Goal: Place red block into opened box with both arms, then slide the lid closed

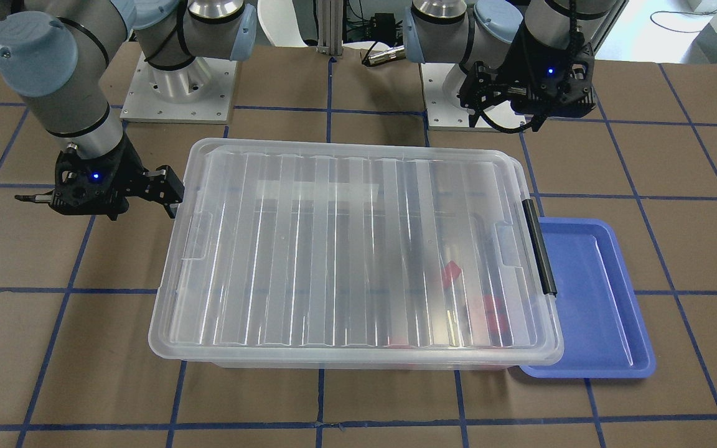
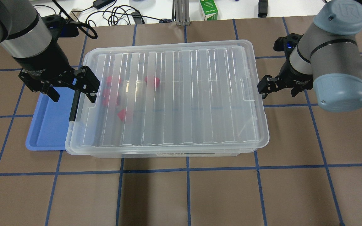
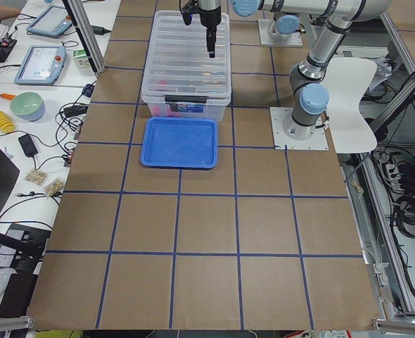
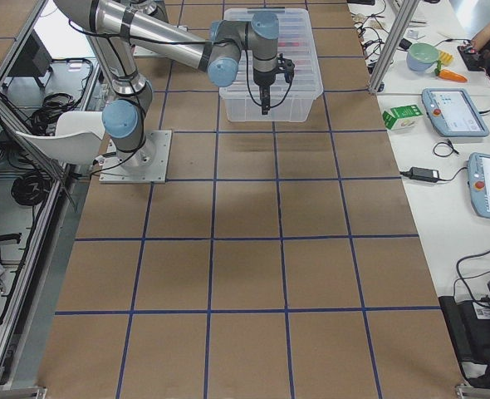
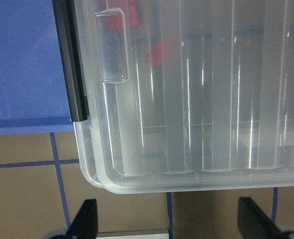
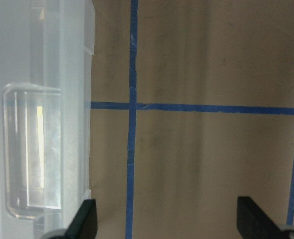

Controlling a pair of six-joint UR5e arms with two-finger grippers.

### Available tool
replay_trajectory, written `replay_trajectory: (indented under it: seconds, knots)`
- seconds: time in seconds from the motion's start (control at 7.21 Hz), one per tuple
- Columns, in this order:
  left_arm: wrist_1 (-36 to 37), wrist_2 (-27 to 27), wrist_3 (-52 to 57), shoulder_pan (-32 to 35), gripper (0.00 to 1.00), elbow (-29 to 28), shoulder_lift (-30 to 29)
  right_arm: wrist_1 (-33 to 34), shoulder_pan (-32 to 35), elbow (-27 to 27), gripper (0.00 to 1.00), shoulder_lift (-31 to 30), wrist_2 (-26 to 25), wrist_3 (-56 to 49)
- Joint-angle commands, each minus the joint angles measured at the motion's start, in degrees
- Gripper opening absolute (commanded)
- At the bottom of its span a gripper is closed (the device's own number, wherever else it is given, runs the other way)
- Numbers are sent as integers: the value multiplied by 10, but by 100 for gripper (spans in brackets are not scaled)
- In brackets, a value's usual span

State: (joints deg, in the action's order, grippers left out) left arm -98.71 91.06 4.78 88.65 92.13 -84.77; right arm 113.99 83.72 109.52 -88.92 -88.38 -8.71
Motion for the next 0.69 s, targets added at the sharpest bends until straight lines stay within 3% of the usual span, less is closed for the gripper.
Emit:
replay_trajectory:
  seconds: [0.0,0.42,0.55]
  knots:
    - [4,2,0,0,100,1,1,-6,1,-33,100,-5,-5,4]
    - [35,-3,-6,0,100,1,-1,-150,28,-97,100,-76,-7,17]
    - [46,-4,-7,0,100,1,-1,-169,49,-104,100,-91,-10,77]
